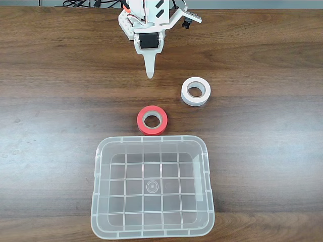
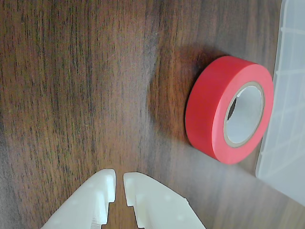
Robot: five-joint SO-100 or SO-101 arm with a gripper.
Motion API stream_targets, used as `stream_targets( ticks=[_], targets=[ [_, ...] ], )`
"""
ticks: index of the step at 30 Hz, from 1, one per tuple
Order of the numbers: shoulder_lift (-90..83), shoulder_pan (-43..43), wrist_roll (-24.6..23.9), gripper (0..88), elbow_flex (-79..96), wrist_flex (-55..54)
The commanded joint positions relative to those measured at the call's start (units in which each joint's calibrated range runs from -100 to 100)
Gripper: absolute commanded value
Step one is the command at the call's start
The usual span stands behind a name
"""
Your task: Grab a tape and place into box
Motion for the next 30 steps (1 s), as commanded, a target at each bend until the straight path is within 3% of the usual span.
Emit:
stream_targets(
  ticks=[1, 25, 30],
  targets=[
    [-0.71, 0.05, 0.01, 1.4, -0.59, -0.04],
    [-0.31, 2.61, -0.35, 1.2, -13.12, -2.61],
    [8.78, 2.09, -1.88, 1.2, -21.62, -3.13]
  ],
)
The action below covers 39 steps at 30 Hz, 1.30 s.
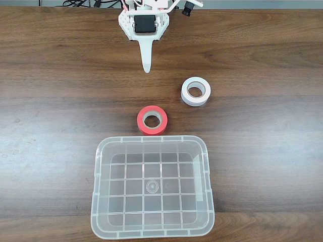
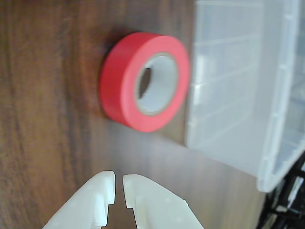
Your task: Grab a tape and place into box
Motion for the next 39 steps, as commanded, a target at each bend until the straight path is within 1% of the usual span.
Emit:
stream_targets(
  ticks=[1, 10, 14, 17, 21, 28, 34, 36, 39],
  targets=[
    [11.17, -0.23, -1.42, 1.2, -13.42, -2.11],
    [49.95, 0.28, -1.15, 1.3, -42.77, -1.08],
    [64.27, 0.35, -0.94, 1.3, -53.11, 3.03],
    [71.51, -0.01, -0.57, 1.3, -56.26, 4.05],
    [78.02, -0.23, 2.96, 1.4, -56.79, 2.17],
    [85.99, 0.28, 3.43, 1.4, -56.44, -5.71],
    [90.89, -0.23, 3.33, 2.1, -56.61, -7.33],
    [91.7, -0.23, 3.33, 6.1, -56.52, -7.68],
    [92.5, 0.28, 4.17, 18.3, -56.52, -7.68]
  ],
)
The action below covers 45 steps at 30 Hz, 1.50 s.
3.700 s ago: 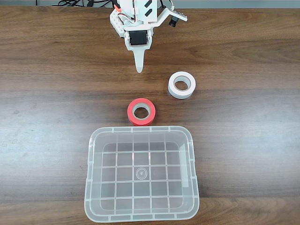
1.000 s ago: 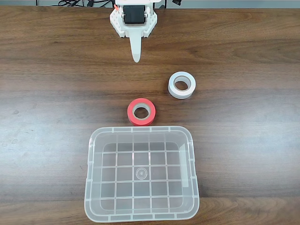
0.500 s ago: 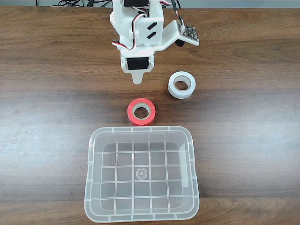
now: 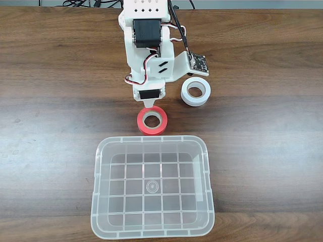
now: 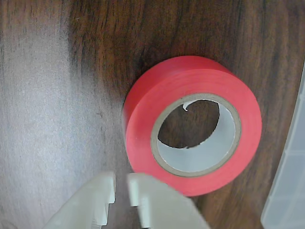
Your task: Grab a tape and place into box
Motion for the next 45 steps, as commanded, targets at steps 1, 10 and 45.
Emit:
stream_targets(
  ticks=[1, 10, 45],
  targets=[
    [0.16, 0.28, 1.78, 22.2, -4.54, -0.98],
    [2.25, -0.01, 2.62, 27.2, -4.54, -1.07],
    [-7.89, 0.06, 3.63, 5.7, -5.42, 3.04]
  ],
)
